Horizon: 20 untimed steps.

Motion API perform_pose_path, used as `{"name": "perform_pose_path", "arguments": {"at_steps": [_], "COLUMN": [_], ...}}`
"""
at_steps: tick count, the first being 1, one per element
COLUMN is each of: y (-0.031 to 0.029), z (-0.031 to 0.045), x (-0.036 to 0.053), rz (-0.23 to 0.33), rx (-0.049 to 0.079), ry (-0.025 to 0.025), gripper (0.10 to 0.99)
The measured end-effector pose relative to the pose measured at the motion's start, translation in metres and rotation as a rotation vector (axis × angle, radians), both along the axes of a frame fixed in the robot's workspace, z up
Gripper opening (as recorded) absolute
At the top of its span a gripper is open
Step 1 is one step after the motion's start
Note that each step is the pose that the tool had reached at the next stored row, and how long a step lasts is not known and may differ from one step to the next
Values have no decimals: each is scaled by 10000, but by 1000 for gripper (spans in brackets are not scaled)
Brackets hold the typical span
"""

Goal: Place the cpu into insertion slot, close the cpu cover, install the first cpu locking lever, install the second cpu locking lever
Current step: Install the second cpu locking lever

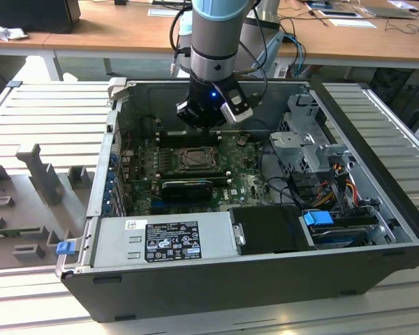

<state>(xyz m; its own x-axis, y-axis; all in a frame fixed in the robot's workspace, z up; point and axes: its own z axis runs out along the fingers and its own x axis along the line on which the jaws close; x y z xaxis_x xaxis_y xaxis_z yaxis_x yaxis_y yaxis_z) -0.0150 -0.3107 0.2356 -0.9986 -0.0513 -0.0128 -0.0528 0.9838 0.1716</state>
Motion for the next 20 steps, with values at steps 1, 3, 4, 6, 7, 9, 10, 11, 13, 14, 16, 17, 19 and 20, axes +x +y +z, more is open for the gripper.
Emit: {"name": "perform_pose_path", "arguments": {"at_steps": [1, 3, 4, 6, 7, 9, 10, 11, 13, 14, 16, 17, 19, 20], "y": [-4, -17, -26, -47, -52, -61, -63, -65, -69, -69, -69, -69, -68, -69], "z": [0, 1, 1, 1, 1, 1, 0, 0, 4, 7, 19, 31, 53, 53], "x": [0, 0, 0, 0, 0, 0, -1, 0, -1, -1, -1, 0, 0, 0], "rz": [-1, 1, -1, 0, -1, -1, -1, -1, -2, -2, -1, -1, -1, 0], "rx": [-3, -6, -6, -6, -5, -9, -7, -7, -11, -10, -9, -10, -7, -7], "ry": [0, 0, 1, 1, 0, 0, 0, 0, 2, 1, 1, 1, 0, -1], "gripper": [106, 106, 106, 106, 106, 106, 106, 106, 106, 106, 106, 106, 106, 106]}}
